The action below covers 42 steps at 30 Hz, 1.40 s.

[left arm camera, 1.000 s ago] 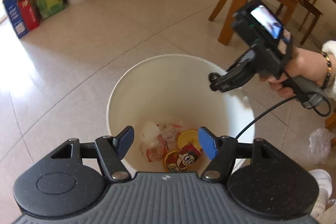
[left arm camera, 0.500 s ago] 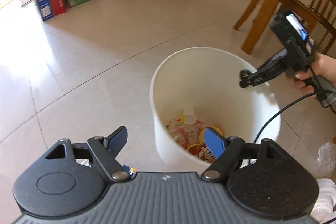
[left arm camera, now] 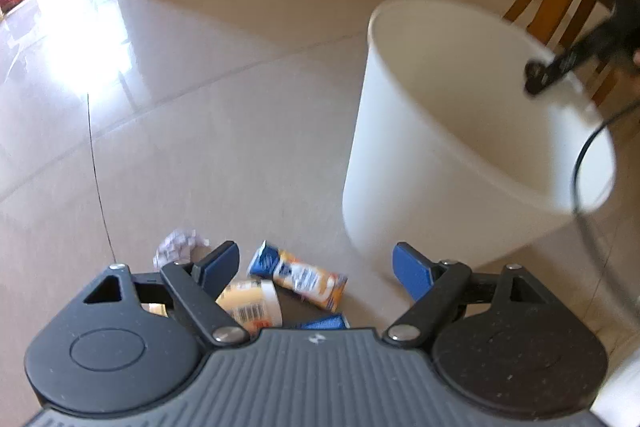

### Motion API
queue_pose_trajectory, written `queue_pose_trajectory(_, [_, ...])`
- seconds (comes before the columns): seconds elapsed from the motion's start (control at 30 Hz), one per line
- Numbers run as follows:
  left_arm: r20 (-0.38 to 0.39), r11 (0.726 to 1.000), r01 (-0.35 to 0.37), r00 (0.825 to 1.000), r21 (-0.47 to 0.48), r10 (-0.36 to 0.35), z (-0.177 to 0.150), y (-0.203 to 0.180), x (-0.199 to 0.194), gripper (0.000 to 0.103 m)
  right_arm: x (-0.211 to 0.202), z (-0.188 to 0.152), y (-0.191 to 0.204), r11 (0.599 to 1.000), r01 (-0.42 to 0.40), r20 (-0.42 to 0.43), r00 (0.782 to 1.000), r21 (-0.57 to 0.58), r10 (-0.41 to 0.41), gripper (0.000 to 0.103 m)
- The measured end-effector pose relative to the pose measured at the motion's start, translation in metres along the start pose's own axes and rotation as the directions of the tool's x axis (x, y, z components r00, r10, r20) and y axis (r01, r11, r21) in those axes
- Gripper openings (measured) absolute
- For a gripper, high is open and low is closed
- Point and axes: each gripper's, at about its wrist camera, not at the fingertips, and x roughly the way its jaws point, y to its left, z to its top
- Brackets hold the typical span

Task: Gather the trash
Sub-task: 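Return the left gripper to the pile and grasp the blue juice carton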

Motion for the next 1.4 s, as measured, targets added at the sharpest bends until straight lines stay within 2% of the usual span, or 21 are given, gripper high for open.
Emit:
queue_pose_trajectory(0.13, [-0.065,1.000,0.005,0.998,-0.020,-0.006,-0.027,0.003,0.026,0.084,0.000,0.000,0.000,1.000,0.000,0.001,1.000,0.001,0.000,0.014])
queue_pose_trajectory(0.37, [-0.140,0.998,-0.063,0.988,0.028,0.066,-0.075,0.002,0.067,0.084,-0.001,-0.001,-0.003,1.000,-0.007,0.006,1.000,0.010,0.007,0.014])
queue_pose_trajectory(0.47, [-0.170,0.993,-0.087,0.980,0.081,0.100,-0.090,-0.004,0.081,0.084,-0.001,-0.001,-0.004,1.000,-0.008,0.006,1.000,0.010,0.007,0.014])
queue_pose_trajectory(0.6, [-0.184,0.971,-0.132,0.968,0.200,0.169,-0.110,-0.017,0.098,0.084,-0.001,-0.001,-0.005,1.000,-0.014,0.006,1.000,0.015,0.014,0.015])
queue_pose_trajectory(0.77, [-0.152,0.916,-0.169,0.959,0.364,0.238,-0.126,-0.034,0.114,0.084,-0.003,0.000,-0.007,0.999,-0.022,0.004,1.000,0.027,0.021,0.015])
queue_pose_trajectory(0.93, [-0.094,0.820,-0.216,0.946,0.531,0.310,-0.139,-0.048,0.126,0.082,-0.002,0.000,-0.007,0.999,-0.022,0.000,1.000,0.030,0.022,0.015])
queue_pose_trajectory(1.03, [-0.063,0.756,-0.245,0.933,0.607,0.353,-0.145,-0.054,0.134,0.077,-0.001,0.001,-0.007,0.999,-0.023,-0.003,1.000,0.035,0.023,0.015])
queue_pose_trajectory(1.1, [-0.045,0.724,-0.257,0.928,0.640,0.370,-0.146,-0.056,0.137,0.076,-0.001,0.002,-0.008,0.999,-0.025,-0.003,1.000,0.034,0.025,0.015])
queue_pose_trajectory(1.2, [-0.025,0.698,-0.263,0.927,0.666,0.374,-0.146,-0.061,0.139,0.074,-0.001,0.002,-0.009,0.999,-0.032,-0.006,0.999,0.040,0.032,0.015])
queue_pose_trajectory(1.27, [-0.019,0.679,-0.262,0.926,0.686,0.376,-0.147,-0.063,0.142,0.070,-0.001,0.002,-0.009,0.999,-0.030,-0.006,1.000,0.038,0.030,0.015])
queue_pose_trajectory(1.4, [-0.019,0.666,-0.259,0.925,0.700,0.380,-0.149,-0.066,0.150,0.063,-0.001,0.002,-0.007,0.999,-0.024,-0.007,1.000,0.029,0.024,0.015])
